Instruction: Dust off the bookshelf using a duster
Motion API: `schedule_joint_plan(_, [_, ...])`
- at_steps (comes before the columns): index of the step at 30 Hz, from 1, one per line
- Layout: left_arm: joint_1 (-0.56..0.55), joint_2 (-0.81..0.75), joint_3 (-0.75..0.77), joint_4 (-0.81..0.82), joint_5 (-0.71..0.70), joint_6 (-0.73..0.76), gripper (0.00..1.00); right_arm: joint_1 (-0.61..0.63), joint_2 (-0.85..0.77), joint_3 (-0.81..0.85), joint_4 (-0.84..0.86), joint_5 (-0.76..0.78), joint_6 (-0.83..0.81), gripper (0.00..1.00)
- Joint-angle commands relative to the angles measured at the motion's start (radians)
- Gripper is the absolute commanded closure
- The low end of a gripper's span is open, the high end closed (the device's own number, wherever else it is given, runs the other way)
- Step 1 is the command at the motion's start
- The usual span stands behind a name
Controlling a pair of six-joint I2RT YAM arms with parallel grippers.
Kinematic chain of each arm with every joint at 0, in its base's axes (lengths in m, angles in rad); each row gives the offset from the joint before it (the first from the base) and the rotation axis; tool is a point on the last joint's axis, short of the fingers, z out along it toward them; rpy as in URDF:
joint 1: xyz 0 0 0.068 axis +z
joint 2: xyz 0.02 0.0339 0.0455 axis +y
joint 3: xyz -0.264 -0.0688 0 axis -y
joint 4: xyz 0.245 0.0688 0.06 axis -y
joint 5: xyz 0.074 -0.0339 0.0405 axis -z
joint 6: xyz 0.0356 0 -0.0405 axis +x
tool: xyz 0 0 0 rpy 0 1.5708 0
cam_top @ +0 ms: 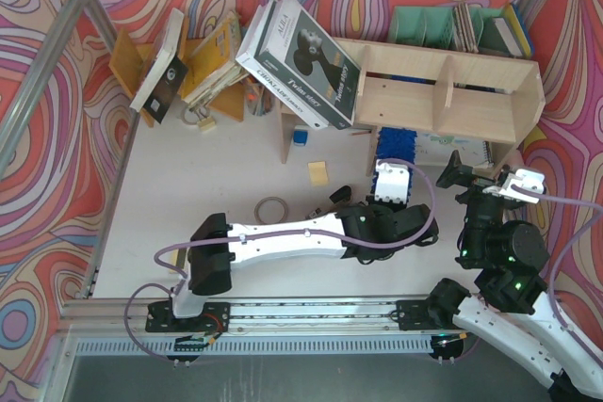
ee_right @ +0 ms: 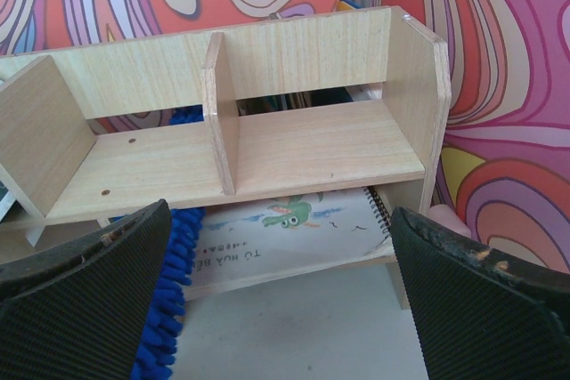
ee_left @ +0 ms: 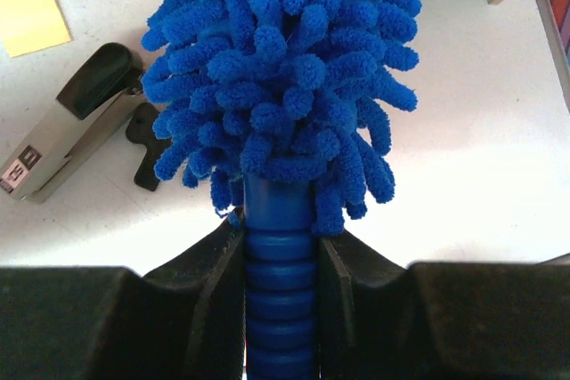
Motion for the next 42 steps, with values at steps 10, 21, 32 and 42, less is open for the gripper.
schedule_joint_plan(10, [-0.014,-0.017,0.002,0.174,-0.038,0.154,1.00,-0.008,0.000,-0.007,0.033,-0.011,-0.022,0.01])
schedule_joint_plan(21, [0.000,-0.105,-0.123,0.102,-0.139,-0.014,1.00,-0.009,-0.008,-0.008,0.029,-0.011,-0.020,0.01])
schedule_joint_plan(32, [0.108,-0.068,-0.192,0.060,0.119,-0.190,1.00,-0.010,-0.008,-0.008,0.029,-0.012,-0.021,0.01])
schedule_joint_plan(42, [0.125,-0.060,-0.187,0.077,0.163,-0.181,1.00,-0.010,-0.014,-0.009,0.029,-0.015,-0.022,0.01])
